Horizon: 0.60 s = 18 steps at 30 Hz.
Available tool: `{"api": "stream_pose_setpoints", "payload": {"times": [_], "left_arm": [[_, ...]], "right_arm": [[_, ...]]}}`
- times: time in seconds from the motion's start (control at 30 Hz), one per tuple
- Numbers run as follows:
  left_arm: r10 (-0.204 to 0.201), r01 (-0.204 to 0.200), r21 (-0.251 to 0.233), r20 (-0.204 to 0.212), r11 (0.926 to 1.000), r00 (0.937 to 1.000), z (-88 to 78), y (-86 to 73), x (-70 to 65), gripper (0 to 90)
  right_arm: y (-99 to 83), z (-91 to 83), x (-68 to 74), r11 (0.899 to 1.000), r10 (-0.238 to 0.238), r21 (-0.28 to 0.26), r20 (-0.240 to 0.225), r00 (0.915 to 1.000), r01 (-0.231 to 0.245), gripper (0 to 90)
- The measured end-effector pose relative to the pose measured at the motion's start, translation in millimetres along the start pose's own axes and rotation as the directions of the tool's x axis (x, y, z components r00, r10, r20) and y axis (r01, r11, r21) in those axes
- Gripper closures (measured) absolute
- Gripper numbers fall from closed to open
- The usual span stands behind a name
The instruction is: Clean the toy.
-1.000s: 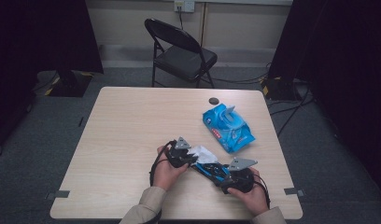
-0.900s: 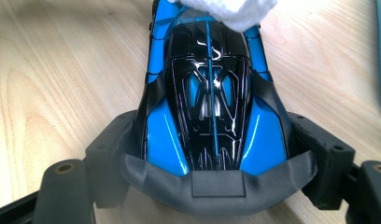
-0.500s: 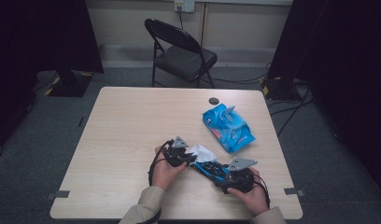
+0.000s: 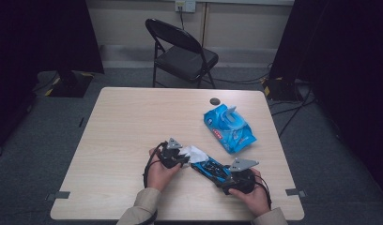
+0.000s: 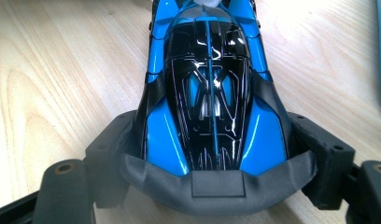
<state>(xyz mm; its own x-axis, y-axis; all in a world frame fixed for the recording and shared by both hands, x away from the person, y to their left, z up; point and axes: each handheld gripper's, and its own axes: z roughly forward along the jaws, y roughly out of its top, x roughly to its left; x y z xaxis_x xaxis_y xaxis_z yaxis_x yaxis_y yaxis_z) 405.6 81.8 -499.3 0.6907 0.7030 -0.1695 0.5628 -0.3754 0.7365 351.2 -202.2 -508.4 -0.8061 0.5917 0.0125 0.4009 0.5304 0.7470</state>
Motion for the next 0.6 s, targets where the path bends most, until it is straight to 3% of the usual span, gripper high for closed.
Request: {"api": "stream_pose_setpoints", "payload": {"times": [0.13,0.27,0.4,0.6], "left_arm": [[-0.003,0.003,-0.027,-0.008,0.9996,1.0,-10.9,7.3,-0.1,83.8],[0.005,-0.004,-0.053,0.011,0.9986,0.9999,-19.9,17.5,-5.9,83.8],[0.018,-0.015,-0.086,0.029,0.9962,0.9994,-22.4,29.4,-17.9,83.8],[0.059,-0.052,-0.078,0.094,0.9956,0.9938,-13.1,40.5,-44.9,83.8]], "right_arm": [[0.0,0.0,0.0,1.0,0.0,0.0,0.0,1.0,0.0,24.5],[0.0,0.0,0.0,1.0,0.0,0.0,0.0,1.0,0.0,24.5],[0.1,-0.1,-0.1,1.0,0.0,0.001,-0.001,1.0,0.0,24.5],[0.0,-0.1,-0.1,1.0,-0.001,0.001,0.0,1.0,0.001,24.5]]}}
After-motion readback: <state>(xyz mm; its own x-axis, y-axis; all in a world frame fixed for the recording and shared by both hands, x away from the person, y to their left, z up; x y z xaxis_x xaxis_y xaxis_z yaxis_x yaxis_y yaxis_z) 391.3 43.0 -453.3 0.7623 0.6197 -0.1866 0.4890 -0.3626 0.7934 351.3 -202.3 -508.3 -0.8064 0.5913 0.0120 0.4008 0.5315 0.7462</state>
